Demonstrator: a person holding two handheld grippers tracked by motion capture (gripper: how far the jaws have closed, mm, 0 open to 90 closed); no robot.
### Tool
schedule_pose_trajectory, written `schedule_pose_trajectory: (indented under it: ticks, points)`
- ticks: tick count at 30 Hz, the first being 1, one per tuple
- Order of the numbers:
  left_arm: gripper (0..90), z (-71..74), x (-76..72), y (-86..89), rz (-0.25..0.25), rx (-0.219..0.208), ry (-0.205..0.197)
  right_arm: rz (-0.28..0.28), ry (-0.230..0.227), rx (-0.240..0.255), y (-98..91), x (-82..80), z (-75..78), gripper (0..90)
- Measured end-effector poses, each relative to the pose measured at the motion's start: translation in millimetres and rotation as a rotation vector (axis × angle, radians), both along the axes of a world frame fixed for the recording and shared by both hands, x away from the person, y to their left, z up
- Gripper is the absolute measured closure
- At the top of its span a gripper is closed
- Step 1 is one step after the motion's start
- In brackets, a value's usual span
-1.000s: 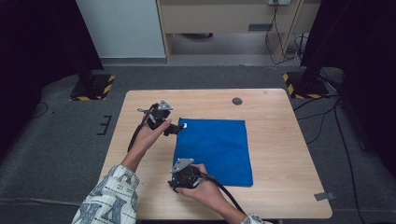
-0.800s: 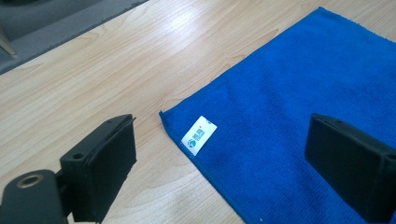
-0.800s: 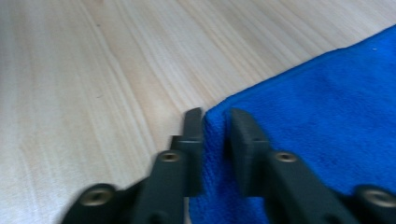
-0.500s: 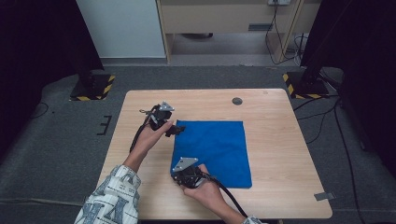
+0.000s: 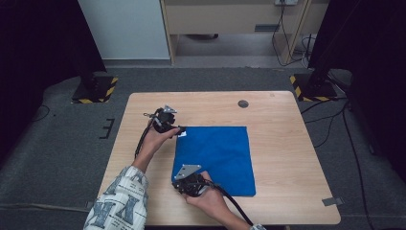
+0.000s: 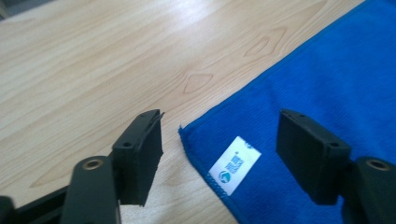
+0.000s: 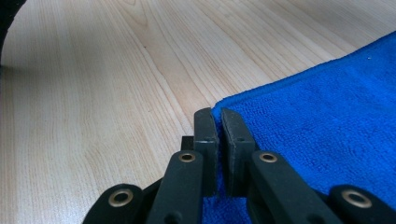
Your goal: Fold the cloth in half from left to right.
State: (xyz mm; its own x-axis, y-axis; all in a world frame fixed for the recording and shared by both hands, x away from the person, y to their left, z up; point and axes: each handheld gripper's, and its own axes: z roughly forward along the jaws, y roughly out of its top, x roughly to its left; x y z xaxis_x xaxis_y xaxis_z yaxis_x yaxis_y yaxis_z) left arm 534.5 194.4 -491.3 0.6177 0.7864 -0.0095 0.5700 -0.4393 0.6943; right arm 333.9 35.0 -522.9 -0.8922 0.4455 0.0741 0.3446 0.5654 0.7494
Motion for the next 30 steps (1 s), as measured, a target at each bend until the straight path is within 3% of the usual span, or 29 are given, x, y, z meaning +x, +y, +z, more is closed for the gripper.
schedule_pose_trajectory:
  ticks: [3,5,20,30]
  points:
    - [39.2,-2.5,2.6,-0.4,0.011,-0.015,-0.002,-0.002,-0.007,-0.004,0.1,-0.7,0.3,86.0]
    - [40.5,-4.6,4.5,-1.8,0.02,0.004,-0.01,-0.007,-0.005,-0.004,0.5,-1.2,-0.1,85.8]
    - [47.3,-25.7,18.0,2.3,0.064,0.026,0.042,-0.009,-0.006,-0.001,2.6,-3.1,-1.2,85.0]
    - [59.4,-29.8,17.3,-0.3,0.044,0.029,0.061,-0.007,-0.011,-0.002,2.3,-3.7,-1.1,84.9]
